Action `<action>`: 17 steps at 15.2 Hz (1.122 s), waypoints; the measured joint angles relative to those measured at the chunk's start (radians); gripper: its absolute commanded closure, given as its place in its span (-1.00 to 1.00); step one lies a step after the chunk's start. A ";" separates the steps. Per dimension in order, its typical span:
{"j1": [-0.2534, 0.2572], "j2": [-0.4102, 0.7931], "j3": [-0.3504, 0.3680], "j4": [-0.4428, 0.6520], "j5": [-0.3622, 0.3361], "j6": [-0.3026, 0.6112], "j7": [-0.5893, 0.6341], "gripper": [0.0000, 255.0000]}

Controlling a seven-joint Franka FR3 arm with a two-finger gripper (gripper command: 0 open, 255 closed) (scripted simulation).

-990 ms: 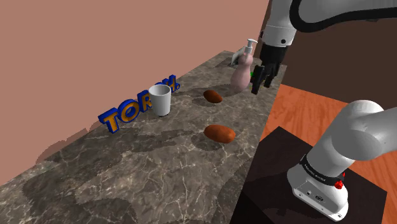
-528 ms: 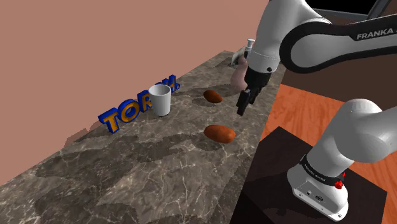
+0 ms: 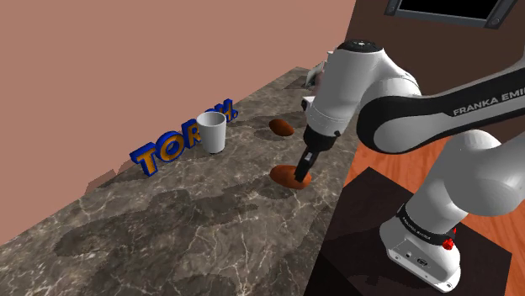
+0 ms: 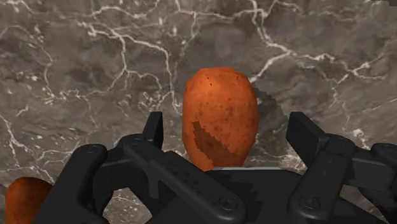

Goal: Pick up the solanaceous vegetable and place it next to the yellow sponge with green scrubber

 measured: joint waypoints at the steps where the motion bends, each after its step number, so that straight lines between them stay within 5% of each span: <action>1: -0.004 0.017 0.006 -0.003 -0.002 0.022 0.001 -1.00; 12: -0.016 0.088 0.033 -0.038 -0.005 0.130 0.011 -1.00; 13: -0.016 0.088 0.033 -0.038 -0.005 0.130 0.011 1.00; 17: -0.016 0.087 0.033 -0.038 -0.005 0.130 0.011 1.00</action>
